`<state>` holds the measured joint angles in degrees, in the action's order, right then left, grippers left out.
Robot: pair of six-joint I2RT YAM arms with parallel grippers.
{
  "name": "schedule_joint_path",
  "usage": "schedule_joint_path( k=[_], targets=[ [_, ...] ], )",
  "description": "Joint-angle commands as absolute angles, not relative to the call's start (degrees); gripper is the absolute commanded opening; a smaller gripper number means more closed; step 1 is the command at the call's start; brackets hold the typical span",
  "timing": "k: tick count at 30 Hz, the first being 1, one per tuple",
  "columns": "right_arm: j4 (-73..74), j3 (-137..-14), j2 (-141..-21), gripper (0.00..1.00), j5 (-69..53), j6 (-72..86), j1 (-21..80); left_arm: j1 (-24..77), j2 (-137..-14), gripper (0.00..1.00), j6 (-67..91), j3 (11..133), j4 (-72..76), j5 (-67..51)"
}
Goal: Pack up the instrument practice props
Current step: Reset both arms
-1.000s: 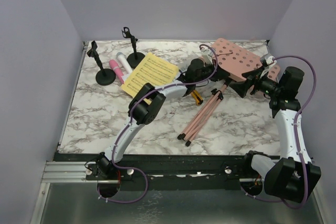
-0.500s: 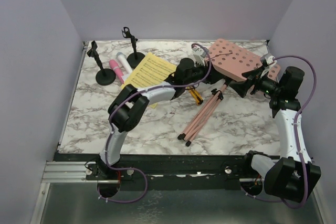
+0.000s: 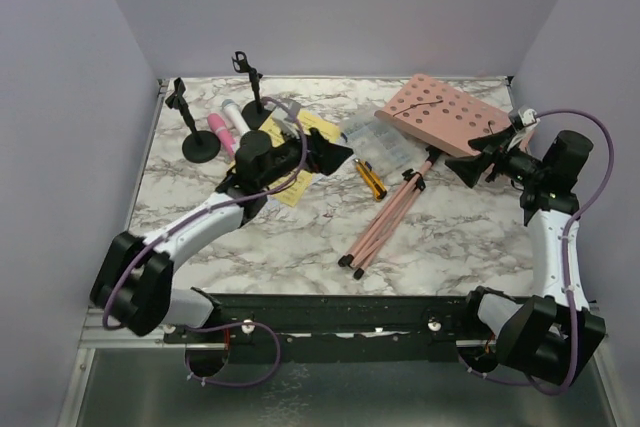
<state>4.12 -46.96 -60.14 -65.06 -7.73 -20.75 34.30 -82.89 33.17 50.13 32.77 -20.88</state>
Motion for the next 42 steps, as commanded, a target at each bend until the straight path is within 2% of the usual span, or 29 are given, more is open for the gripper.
schedule_joint_path(
  k=[1,7,11,14,21,26,31,42],
  targets=[
    [2.29,-46.19,-60.14,0.97,-69.27,-6.61,-22.71,28.72,-65.48,0.99,31.48,44.25,21.2,-22.76],
    [7.74,-49.09,-59.6,0.98,-69.52,-8.46,-22.82,25.69,-46.92,0.99,17.52,47.35,-4.54,-15.54],
    [16.08,-54.59,-59.74,1.0,-68.4,-12.18,-22.76,25.51,-41.89,0.99,12.59,52.59,-18.74,-9.09],
    [23.81,-61.33,-59.92,1.0,-66.75,-14.11,-22.78,25.44,-40.58,0.99,12.57,54.72,-24.08,-6.19],
    [35.3,-75.12,-60.14,1.0,-66.07,-13.8,-22.79,25.49,-39.78,0.99,13.2,54.45,-24.16,-0.49],
    [38.7,-81.99,-60.47,1.0,-69.73,-11.03,-22.81,25.32,-41.86,0.99,14.83,55.21,-22.3,-0.8],
    [32.82,-82.99,-60.26,1.0,-73.04,-2.49,-22.77,25.05,-42.57,0.99,17.97,57.06,-19.68,-2.77],
    [26.63,-82.27,-57.82,1.0,-70.69,8.67,-22.81,25.05,-37.88,0.99,21.51,61.38,-21.35,-7.06]
  ],
)
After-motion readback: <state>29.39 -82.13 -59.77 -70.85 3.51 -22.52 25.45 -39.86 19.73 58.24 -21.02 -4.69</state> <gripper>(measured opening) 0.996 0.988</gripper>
